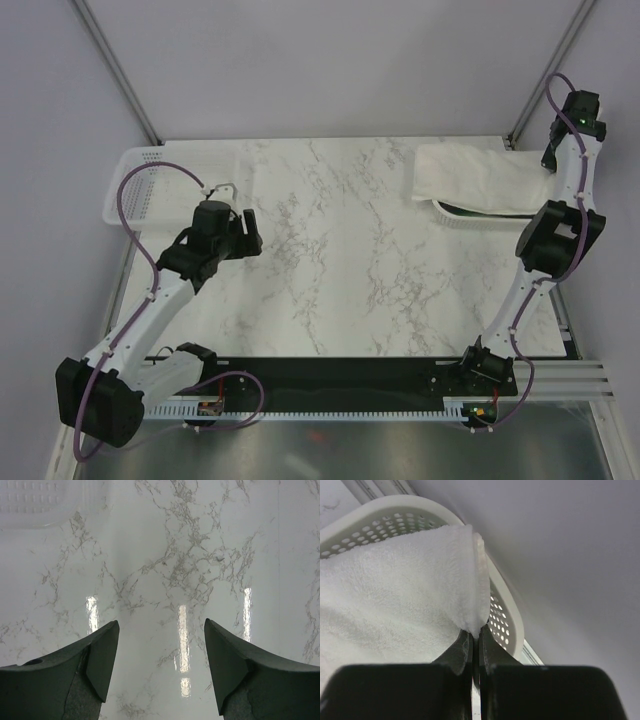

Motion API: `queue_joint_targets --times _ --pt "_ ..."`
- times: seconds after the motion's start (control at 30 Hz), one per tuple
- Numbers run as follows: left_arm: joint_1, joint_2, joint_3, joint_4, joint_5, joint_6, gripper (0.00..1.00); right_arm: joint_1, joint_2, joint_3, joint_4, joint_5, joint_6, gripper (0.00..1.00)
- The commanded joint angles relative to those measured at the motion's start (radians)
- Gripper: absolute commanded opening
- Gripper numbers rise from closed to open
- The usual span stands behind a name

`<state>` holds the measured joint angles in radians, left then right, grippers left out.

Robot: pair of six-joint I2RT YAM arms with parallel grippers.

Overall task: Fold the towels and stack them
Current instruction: Neatly place the folded towel into the bin

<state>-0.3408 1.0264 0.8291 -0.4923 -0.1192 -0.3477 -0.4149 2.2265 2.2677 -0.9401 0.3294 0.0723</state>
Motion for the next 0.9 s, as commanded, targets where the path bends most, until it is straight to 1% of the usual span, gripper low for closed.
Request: queue_joint_targets --times 0.0,0.1,0.27,0.4,0.43,0.47,0.53,0.57,0.6,0.63,0.7,0.77,0.8,0.83,0.87 --pt "-0.004 0.009 0.021 0.011 0.026 0.036 0.77 -0.018 0.012 0.058 0.057 0.088 -0.038 0.00" --pt "-0.004 0.009 0.022 0.009 0.030 0.033 0.77 -0.016 0.021 0.059 0.069 0.089 -0.043 0.00" --pt "-0.004 0.009 0.024 0.009 0.033 0.033 0.77 -0.016 0.041 0.053 0.124 0.048 -0.057 0.00" --pt "-0.006 0.017 0.025 0.009 0.042 0.032 0.77 -0.016 0.038 0.012 0.172 0.011 -0.060 0.00" --pt "-0.006 0.021 0.027 0.009 0.049 0.032 0.77 -0.016 0.033 0.013 0.173 -0.016 -0.055 0.03" --pt "-0.006 0.021 0.030 0.009 0.053 0.032 0.77 -0.010 0.016 0.010 0.179 -0.026 -0.051 0.14" --pt "-0.006 0.018 0.034 0.009 0.062 0.032 0.77 0.004 -0.010 -0.008 0.198 -0.001 -0.049 0.27" --pt "-0.006 0.017 0.041 0.009 0.065 0.030 0.78 0.022 -0.039 -0.013 0.201 0.013 -0.052 0.36" --pt "-0.006 0.014 0.045 0.008 0.069 0.027 0.78 0.033 -0.056 -0.016 0.201 0.032 -0.054 0.40" --pt "-0.007 0.002 0.050 0.009 0.081 0.020 0.78 0.045 -0.074 -0.022 0.202 0.057 -0.055 0.47" --pt "-0.007 -0.011 0.064 0.008 0.098 0.012 0.84 0.086 -0.143 -0.048 0.201 0.144 -0.058 0.55" --pt "-0.007 -0.025 0.076 0.005 0.111 0.003 0.86 0.122 -0.224 -0.069 0.201 0.193 -0.045 0.63" --pt "-0.006 -0.032 0.091 0.004 0.115 0.003 0.90 0.131 -0.255 -0.098 0.196 0.227 -0.033 0.65" --pt "-0.006 -0.038 0.094 0.004 0.139 0.006 0.99 0.139 -0.287 -0.115 0.190 0.227 0.010 0.68" --pt "-0.006 -0.043 0.100 0.003 0.151 0.015 1.00 0.152 -0.345 -0.131 0.179 0.217 0.036 0.78"
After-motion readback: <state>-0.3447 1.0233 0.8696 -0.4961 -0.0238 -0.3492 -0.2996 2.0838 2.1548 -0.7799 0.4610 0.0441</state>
